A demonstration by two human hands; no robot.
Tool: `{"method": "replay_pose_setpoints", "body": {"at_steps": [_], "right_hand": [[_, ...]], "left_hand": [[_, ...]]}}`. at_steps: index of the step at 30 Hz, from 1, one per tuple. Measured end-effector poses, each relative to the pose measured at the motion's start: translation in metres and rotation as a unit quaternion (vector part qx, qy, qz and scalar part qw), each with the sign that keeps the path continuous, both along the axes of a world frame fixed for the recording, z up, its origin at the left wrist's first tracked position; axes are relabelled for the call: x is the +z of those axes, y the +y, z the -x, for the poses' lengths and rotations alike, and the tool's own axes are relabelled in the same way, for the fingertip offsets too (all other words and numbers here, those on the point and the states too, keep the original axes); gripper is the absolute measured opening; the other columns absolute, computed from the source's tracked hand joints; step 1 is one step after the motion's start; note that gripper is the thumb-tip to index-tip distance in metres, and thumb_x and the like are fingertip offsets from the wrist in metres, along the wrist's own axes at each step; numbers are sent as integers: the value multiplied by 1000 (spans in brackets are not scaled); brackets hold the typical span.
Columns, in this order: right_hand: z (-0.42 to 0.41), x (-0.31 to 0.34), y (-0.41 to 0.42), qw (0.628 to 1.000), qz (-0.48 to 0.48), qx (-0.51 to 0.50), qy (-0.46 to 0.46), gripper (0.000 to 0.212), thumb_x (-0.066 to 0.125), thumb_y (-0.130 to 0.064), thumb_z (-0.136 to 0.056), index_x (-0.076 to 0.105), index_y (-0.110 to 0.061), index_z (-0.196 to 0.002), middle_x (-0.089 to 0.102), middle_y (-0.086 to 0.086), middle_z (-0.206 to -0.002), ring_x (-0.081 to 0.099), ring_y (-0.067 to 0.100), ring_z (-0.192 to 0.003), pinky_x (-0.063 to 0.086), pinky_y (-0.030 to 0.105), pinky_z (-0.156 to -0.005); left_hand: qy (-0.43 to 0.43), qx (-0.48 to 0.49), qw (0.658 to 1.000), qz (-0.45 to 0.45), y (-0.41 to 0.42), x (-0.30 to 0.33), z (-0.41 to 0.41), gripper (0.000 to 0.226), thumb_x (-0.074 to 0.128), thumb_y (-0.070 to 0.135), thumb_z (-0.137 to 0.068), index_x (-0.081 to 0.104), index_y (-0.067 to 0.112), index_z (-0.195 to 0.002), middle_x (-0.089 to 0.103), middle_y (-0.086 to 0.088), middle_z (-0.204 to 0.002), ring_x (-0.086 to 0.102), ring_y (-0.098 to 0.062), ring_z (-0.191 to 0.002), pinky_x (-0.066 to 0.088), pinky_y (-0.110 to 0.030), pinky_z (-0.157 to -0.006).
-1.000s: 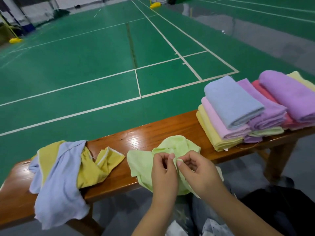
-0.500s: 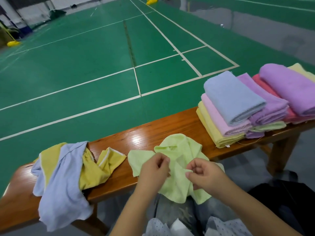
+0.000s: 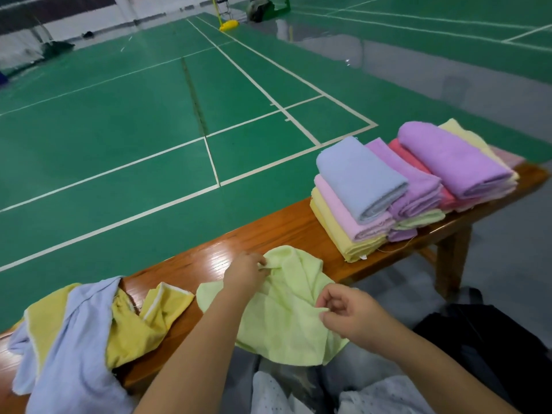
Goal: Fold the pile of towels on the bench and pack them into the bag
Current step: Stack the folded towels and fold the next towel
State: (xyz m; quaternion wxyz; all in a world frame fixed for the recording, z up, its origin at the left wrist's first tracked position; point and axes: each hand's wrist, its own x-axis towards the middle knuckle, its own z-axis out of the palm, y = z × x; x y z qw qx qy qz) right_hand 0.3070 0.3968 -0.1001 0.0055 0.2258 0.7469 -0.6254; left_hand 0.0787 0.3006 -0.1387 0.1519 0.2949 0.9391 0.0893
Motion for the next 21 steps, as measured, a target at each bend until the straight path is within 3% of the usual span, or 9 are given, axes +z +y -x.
{"method": "replay_pose_setpoints", "body": {"at_steps": [4,6,8,10,12,15,18,21], "right_hand": [[-5,-1,18,999,18,-32,6,9,60,-8,-85,59,-17,-84,54,-4,-62,47,7,-57,39,23,-54],[-4,1,30,998,3,-66,18,13,60,-4,-85,60,-16,-82,57,-5,-62,49,9,-58,40,25,-54],[2,13,43,993,-32,-101,50,18,61,-1,-84,60,-19,-78,61,-6,-64,54,12,-64,42,28,-59],[15,35,54,982,-102,-128,96,19,60,-2,-83,59,-21,-78,63,2,-69,54,14,-68,44,30,-63],[35,66,64,965,-180,-133,140,17,59,-6,-84,56,-23,-81,63,10,-78,53,16,-69,48,33,-66],[66,122,76,920,-299,-142,211,10,56,-12,-87,55,-22,-87,61,4,-79,54,20,-70,47,33,-67],[92,171,83,867,-351,-199,291,9,54,-10,-86,57,-17,-91,55,-2,-73,45,10,-59,37,31,-62],[105,198,80,840,-350,-234,341,10,52,-11,-86,57,-16,-93,53,-9,-73,44,4,-55,37,25,-60]], "left_hand": [[-28,13,999,27,-11,8,10,14,62,26,-91,72,21,-100,68,1,-94,56,-16,-77,41,-24,-60],[-78,87,991,-62,-22,18,17,13,62,24,-92,70,17,-87,66,-2,-81,56,-17,-70,49,-25,-64],[-120,203,950,-206,-36,39,28,18,61,20,-94,66,12,-78,61,-5,-70,56,-18,-61,52,-29,-64],[-95,286,895,-328,-50,68,42,20,59,15,-94,63,12,-74,59,-7,-65,54,-18,-56,48,-27,-57],[-57,319,843,-430,-62,100,54,24,57,11,-93,58,14,-68,57,-9,-65,53,-18,-56,48,-29,-59],[-21,307,760,-572,-75,155,65,24,56,8,-91,54,14,-67,53,-6,-66,57,-14,-53,52,-23,-53],[-18,263,664,-699,-88,209,66,19,54,7,-93,50,14,-75,54,-5,-76,63,-7,-55,58,-23,-62],[50,221,651,-724,-102,236,59,16,51,4,-88,47,16,-79,51,-4,-82,63,-18,-73,59,-29,-70]]}}
